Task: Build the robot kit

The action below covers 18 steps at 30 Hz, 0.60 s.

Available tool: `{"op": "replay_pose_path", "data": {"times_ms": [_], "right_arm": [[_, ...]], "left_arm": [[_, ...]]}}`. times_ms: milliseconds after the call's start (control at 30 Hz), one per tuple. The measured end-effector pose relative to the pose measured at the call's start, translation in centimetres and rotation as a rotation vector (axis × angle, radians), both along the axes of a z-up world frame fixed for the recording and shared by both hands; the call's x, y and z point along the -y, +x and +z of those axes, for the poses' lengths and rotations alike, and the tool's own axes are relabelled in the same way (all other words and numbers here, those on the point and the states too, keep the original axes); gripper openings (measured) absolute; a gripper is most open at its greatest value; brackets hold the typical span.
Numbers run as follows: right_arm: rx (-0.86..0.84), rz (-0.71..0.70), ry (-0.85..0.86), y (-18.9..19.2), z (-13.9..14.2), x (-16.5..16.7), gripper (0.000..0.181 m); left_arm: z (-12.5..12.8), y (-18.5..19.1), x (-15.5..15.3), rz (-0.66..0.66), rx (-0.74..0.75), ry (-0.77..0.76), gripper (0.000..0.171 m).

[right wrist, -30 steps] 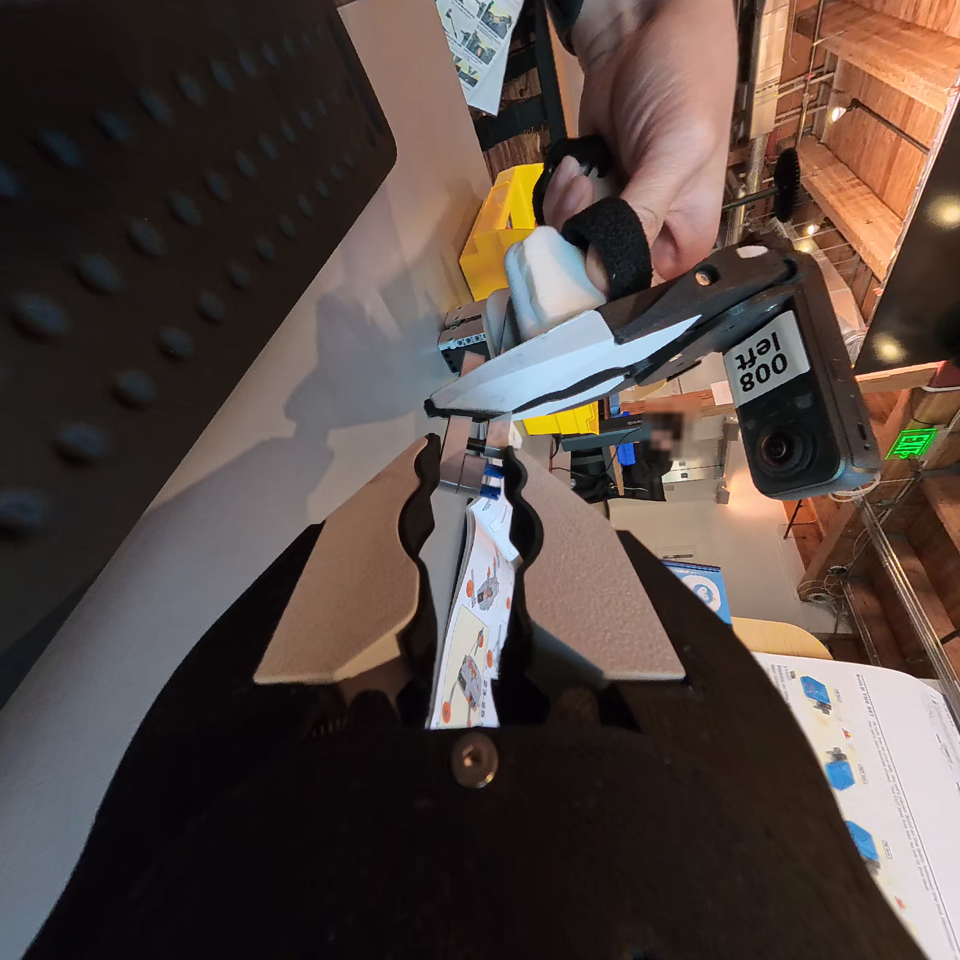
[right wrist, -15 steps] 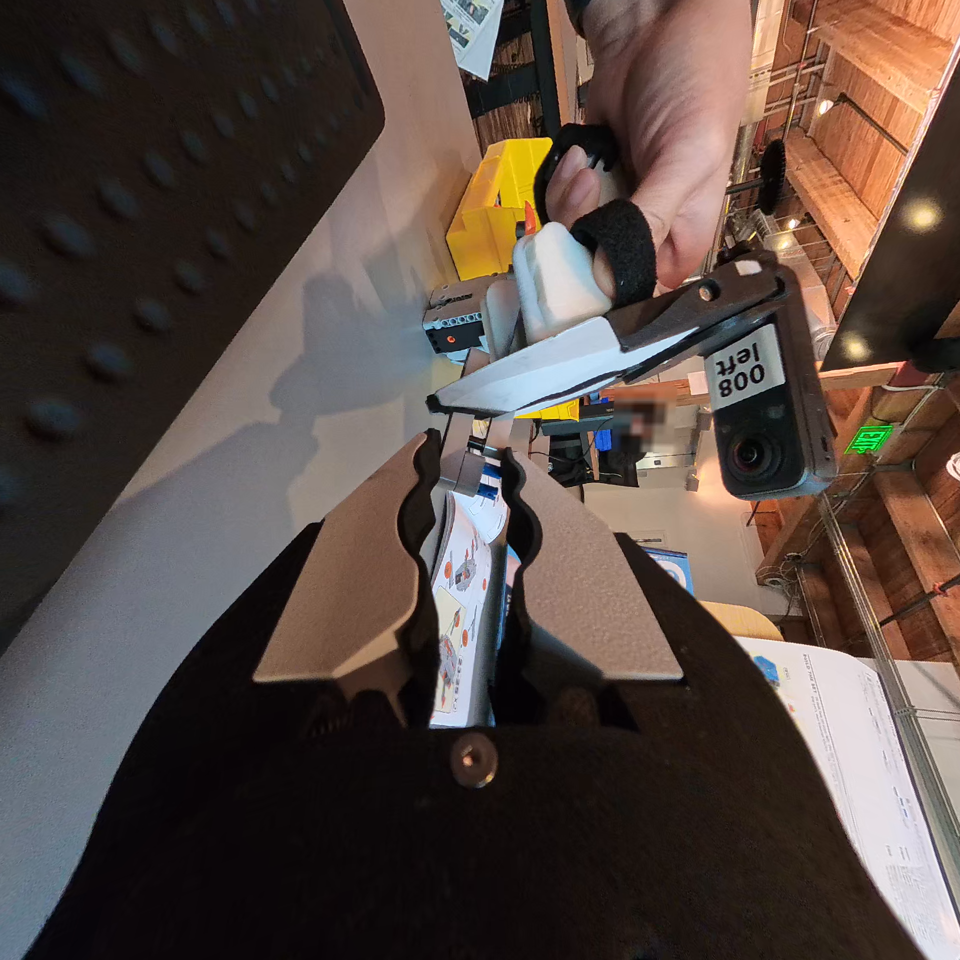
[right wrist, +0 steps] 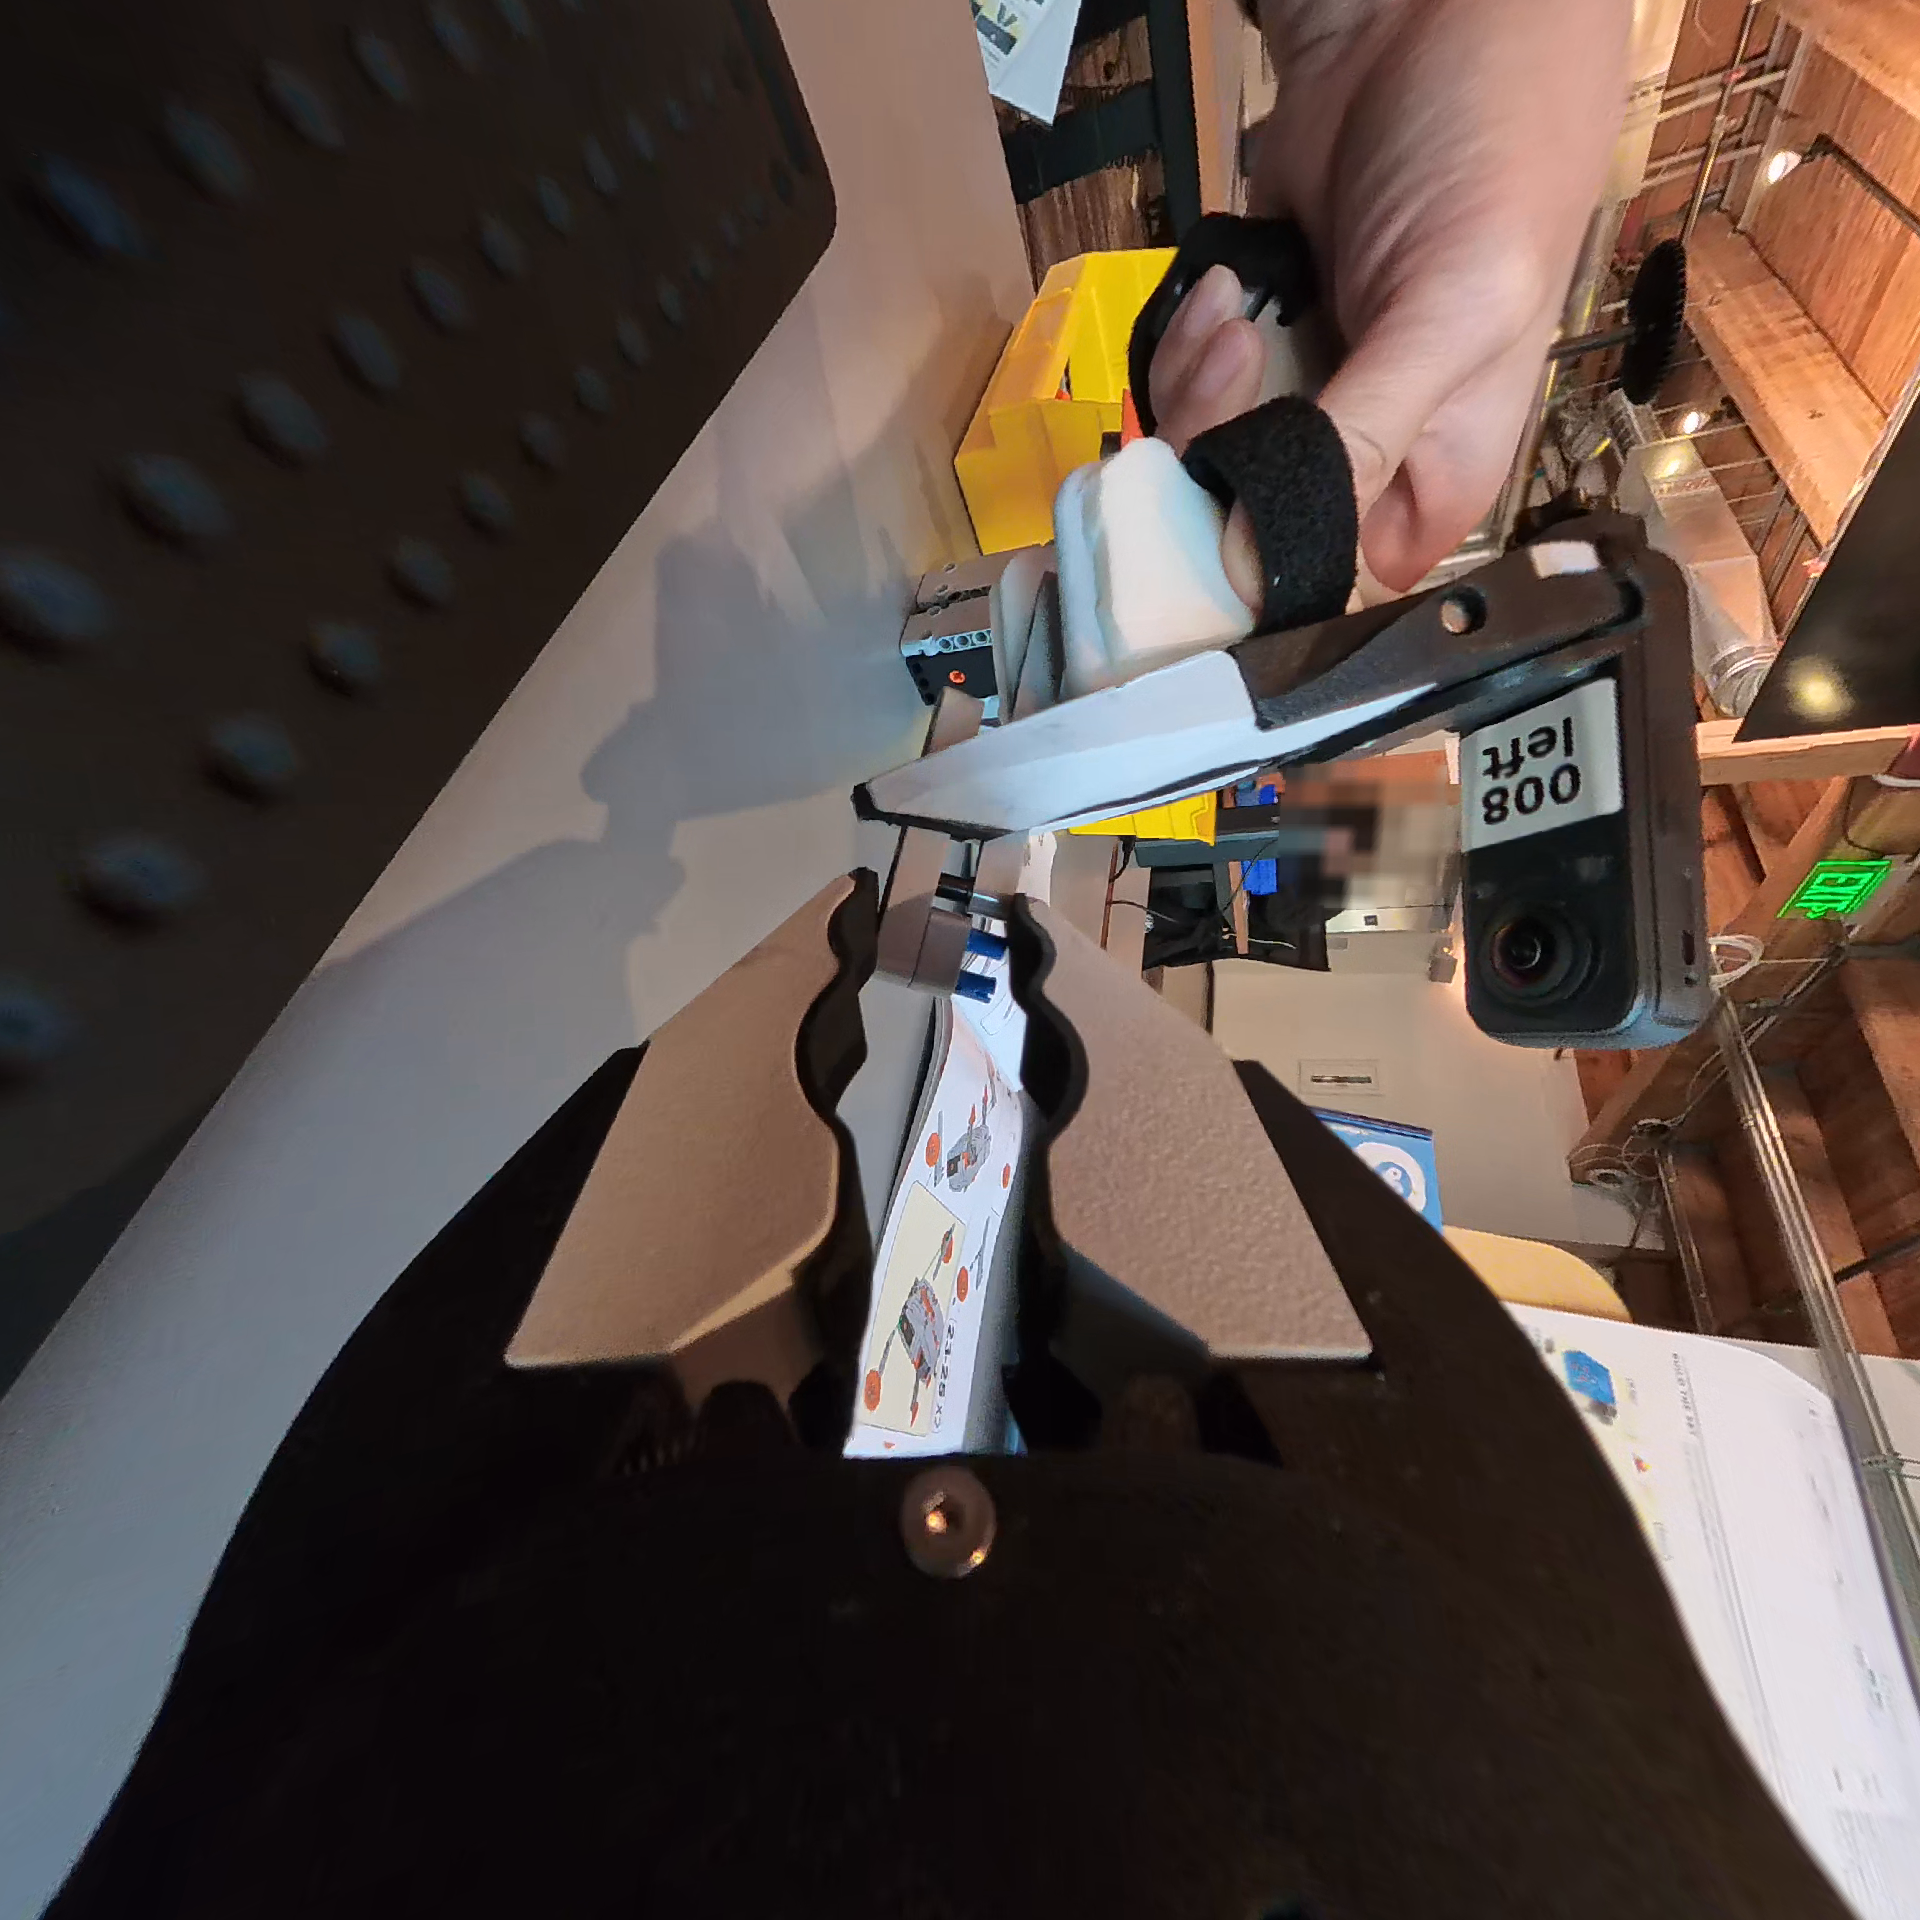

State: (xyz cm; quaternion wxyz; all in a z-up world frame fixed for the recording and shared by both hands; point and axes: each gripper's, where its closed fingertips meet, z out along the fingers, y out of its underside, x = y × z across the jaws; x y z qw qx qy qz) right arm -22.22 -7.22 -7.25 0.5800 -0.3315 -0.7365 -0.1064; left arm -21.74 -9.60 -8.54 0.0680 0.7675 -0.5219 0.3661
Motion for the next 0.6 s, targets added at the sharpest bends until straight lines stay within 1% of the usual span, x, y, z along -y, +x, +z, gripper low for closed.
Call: {"op": "replay_pose_path", "data": {"times_ms": [133,300,467,600], "right_arm": [[0.018,0.002,-0.014,-0.14,-0.63,0.0,0.023],[0.007,-0.015,0.042,-0.03,-0.68,-0.42,0.023],[-0.024,-0.001,0.0,0.14,-0.61,-0.29,0.021],[-0.009,0.01,-0.001,0.12,-0.85,-0.16,0.021]], "left_arm": [[-0.55,-0.18,0.02,0.005,-0.019,-0.007,0.005],[-0.68,-0.08,-0.36,0.01,-0.027,0.008,0.005],[-0.62,0.07,-0.23,0.001,-0.031,0.006,0.005],[-0.86,0.01,-0.07,-0.011,-0.044,0.0,0.005]]}}
